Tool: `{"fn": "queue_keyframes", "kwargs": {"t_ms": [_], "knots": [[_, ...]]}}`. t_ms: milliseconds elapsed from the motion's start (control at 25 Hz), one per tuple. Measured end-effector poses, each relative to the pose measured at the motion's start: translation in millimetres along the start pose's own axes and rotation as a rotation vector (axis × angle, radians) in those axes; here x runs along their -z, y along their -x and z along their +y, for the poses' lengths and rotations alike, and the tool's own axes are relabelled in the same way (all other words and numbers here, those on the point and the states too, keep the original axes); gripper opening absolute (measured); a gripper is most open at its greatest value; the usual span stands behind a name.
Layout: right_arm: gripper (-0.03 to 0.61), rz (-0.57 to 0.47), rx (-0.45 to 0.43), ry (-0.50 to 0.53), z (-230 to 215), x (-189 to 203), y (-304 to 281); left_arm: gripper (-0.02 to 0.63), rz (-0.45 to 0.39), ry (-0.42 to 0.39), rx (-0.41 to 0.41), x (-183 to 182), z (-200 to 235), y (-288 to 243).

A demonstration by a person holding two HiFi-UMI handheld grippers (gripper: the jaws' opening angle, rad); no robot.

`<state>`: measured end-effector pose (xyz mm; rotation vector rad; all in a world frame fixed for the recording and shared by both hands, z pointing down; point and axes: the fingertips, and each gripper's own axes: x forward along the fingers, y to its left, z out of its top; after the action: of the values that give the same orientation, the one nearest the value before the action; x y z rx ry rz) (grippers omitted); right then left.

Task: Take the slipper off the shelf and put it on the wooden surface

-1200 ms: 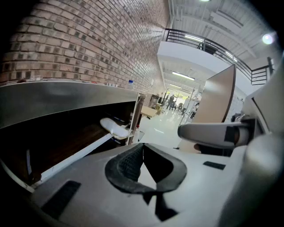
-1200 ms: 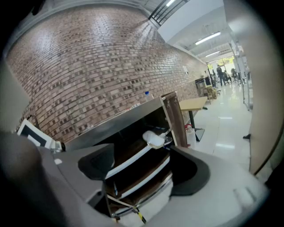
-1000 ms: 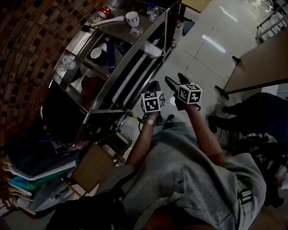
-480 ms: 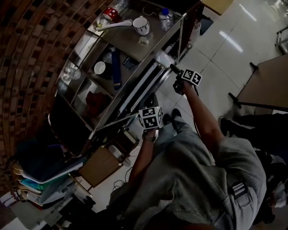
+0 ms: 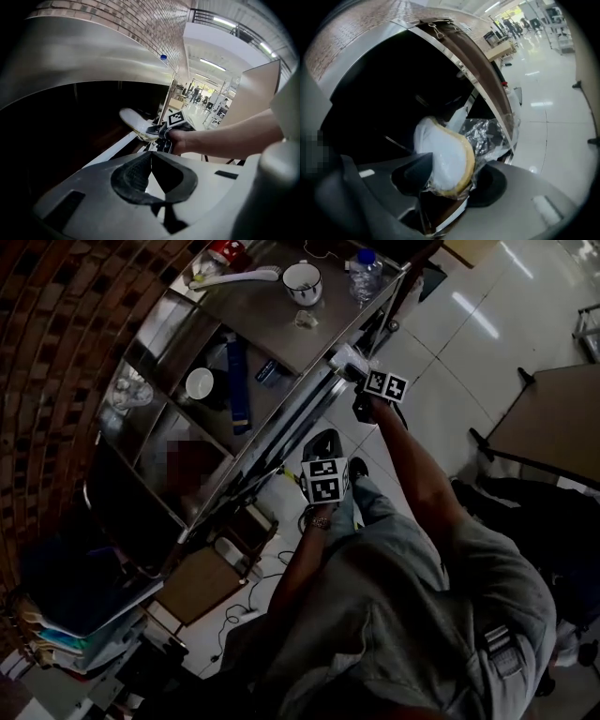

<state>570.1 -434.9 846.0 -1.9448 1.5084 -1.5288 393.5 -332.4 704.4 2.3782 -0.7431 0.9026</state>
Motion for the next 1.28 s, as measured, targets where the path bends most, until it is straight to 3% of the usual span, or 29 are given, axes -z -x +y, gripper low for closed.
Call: {"fn": "queue_keyframes", "kwargs": {"t_ms": [240,440,600,800,1040,1280], "knots": [[0.087,-0.035,-0.02,0.286,40,-19,29,0.005,0.017,-0.012,0.003,-3,2,-17],[0.063,-0.058,0.11,0.556,63,-25,111,0.005,-0.047,0.038,0.007,-39,-8,-13],[0.063,-0.094,0.162,0.582,62,-21,168,0.005,-0.096,0.005,0.013,-67,-28,-6],[0.063,-0.114,0.158,0.622,51,-15,213,0.005,-0.116,-0.006,0.032,-74,-56,11],[0.063,-0.103,0.13,0.612,50,22,230,0.005,-0.117,-0.038,-0.079,-35,-36,56],[0.063,-0.069,0.074,0.636,80,87,238,0.005,-0.142,0.03,-0.165,15,7,114]]}}
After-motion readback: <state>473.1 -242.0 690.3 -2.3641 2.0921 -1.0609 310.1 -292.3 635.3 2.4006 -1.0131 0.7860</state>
